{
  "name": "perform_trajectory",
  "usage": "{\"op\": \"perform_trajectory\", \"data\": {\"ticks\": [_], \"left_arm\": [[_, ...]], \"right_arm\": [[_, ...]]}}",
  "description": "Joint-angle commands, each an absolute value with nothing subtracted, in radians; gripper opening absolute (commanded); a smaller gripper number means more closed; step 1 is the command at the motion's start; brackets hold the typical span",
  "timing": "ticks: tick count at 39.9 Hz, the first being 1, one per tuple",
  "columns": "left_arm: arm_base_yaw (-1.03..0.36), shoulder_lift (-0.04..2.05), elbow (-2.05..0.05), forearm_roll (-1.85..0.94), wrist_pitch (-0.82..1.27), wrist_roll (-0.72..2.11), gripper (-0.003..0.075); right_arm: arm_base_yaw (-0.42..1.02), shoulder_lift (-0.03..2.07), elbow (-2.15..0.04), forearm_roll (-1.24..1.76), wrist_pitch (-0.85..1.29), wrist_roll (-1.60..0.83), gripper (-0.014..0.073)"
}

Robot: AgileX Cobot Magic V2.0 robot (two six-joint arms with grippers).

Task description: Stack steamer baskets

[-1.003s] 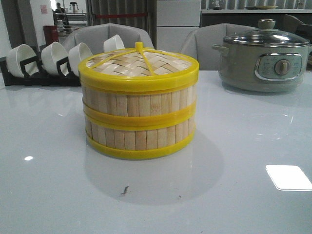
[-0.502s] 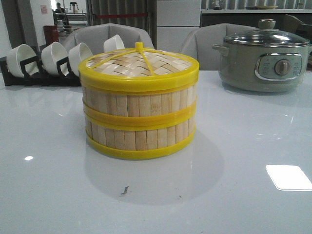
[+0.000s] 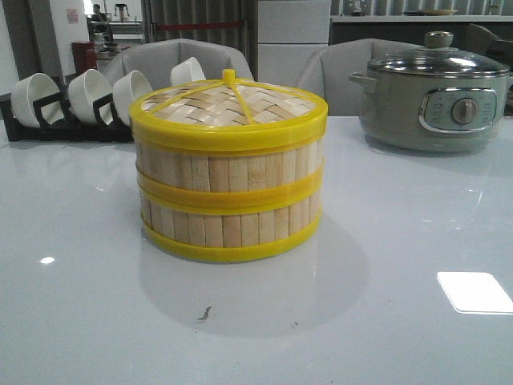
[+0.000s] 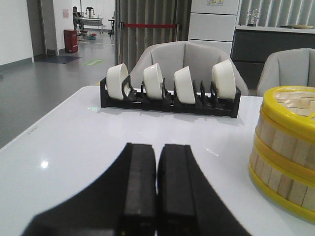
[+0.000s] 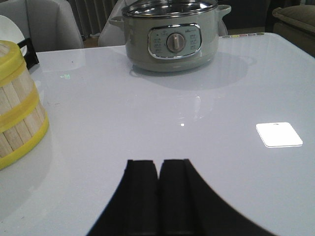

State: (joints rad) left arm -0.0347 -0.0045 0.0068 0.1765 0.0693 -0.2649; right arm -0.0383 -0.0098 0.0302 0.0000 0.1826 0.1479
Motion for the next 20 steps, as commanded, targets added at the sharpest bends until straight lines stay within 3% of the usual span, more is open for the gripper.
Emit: {"op": "perform_trajectory", "data": {"ticks": [1,20], "left_arm": [[-0.035,-0.018,0.008,0.176,-0.017,-0.271,0.0088],[-0.035,-0.018,0.008,0.176,-0.017,-0.271,0.0088]], "right_arm": [[-0.038,-0.032,0.015,-0.012,0.101,0.145,0.0069],[-0.038,-0.032,0.015,-0.012,0.121,0.145,0.0069]]}}
